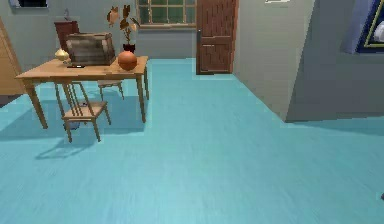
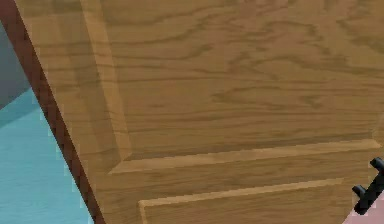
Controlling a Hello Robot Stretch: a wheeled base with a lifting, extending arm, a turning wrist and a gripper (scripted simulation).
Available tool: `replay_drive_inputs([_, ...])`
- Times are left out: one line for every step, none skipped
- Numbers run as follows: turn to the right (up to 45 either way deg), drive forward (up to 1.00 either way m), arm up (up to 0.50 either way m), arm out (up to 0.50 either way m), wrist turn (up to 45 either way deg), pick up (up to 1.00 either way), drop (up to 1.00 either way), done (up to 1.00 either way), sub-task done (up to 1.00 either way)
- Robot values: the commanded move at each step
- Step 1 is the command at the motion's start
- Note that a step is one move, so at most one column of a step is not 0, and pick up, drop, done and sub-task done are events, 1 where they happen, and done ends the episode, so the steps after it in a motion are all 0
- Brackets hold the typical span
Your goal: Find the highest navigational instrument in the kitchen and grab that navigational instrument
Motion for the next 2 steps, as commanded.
replay_drive_inputs([12.0, 0.00, 0.00, 0.00, 0.0, 0.00, 0.00, 0.00, 0.00])
replay_drive_inputs([0.0, 0.05, 0.00, 0.00, 0.0, 0.00, 0.00, 0.00, 0.00])
